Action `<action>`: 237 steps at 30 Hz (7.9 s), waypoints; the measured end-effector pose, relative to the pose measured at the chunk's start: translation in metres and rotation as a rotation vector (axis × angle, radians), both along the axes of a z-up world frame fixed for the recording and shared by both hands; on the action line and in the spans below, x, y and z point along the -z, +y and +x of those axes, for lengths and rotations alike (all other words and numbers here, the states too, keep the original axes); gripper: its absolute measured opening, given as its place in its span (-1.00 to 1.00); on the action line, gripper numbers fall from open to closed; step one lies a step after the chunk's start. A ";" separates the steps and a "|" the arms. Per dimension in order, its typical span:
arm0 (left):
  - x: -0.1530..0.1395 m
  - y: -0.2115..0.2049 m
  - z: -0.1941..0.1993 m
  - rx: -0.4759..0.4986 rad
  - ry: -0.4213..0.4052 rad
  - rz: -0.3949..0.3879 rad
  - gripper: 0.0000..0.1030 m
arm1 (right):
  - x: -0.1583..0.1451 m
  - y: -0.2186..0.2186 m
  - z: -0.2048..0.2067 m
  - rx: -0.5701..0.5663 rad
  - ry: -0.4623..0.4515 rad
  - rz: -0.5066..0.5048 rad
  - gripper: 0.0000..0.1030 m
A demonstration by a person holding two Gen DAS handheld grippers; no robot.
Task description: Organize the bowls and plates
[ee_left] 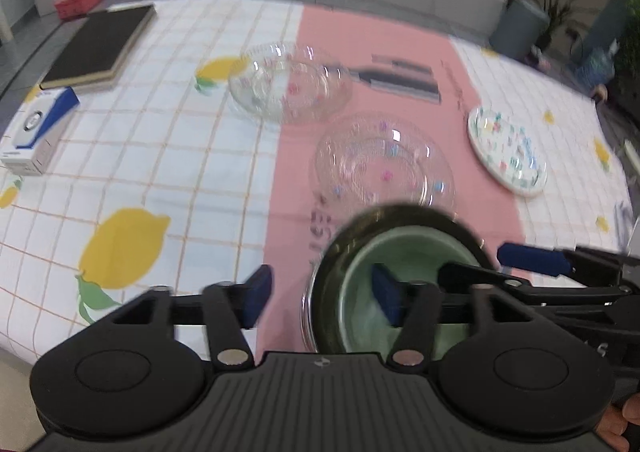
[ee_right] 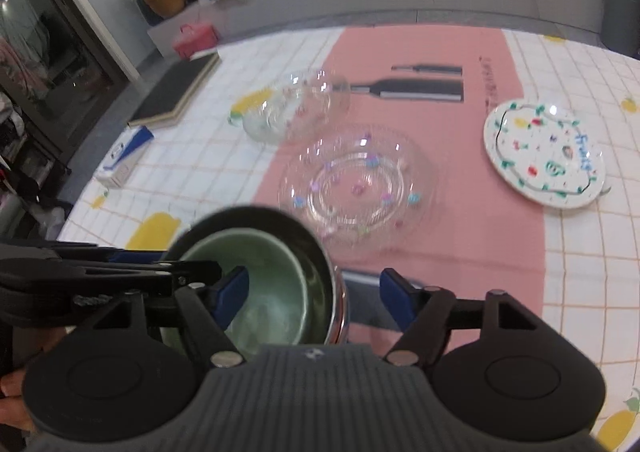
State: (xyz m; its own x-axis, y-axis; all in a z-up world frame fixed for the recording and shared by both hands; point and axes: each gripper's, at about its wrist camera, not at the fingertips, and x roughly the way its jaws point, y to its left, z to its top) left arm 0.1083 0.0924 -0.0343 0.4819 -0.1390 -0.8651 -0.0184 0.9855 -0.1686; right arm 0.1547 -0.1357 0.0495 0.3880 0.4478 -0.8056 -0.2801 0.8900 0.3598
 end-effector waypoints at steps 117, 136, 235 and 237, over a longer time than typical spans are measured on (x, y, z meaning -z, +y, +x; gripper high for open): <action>0.024 -0.126 0.151 0.278 0.269 -0.442 -0.73 | 0.099 -0.264 0.022 0.666 0.242 0.727 -0.93; 0.036 -0.137 0.081 0.319 0.343 -0.257 -0.73 | 0.108 -0.248 -0.049 0.671 0.347 0.628 -0.91; 0.076 0.075 0.117 -0.138 0.050 -0.530 0.29 | 0.059 -0.008 0.115 0.269 0.176 0.073 0.62; 0.084 0.076 0.120 -0.155 0.071 -0.528 0.29 | 0.068 -0.015 0.118 0.262 0.196 0.118 0.62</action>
State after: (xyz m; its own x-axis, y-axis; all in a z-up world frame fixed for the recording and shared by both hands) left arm 0.2279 0.1689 -0.1186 0.4739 -0.4946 -0.7286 -0.1860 0.7525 -0.6318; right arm 0.2731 -0.1509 -0.0180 0.3449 0.4480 -0.8248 0.0373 0.8715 0.4889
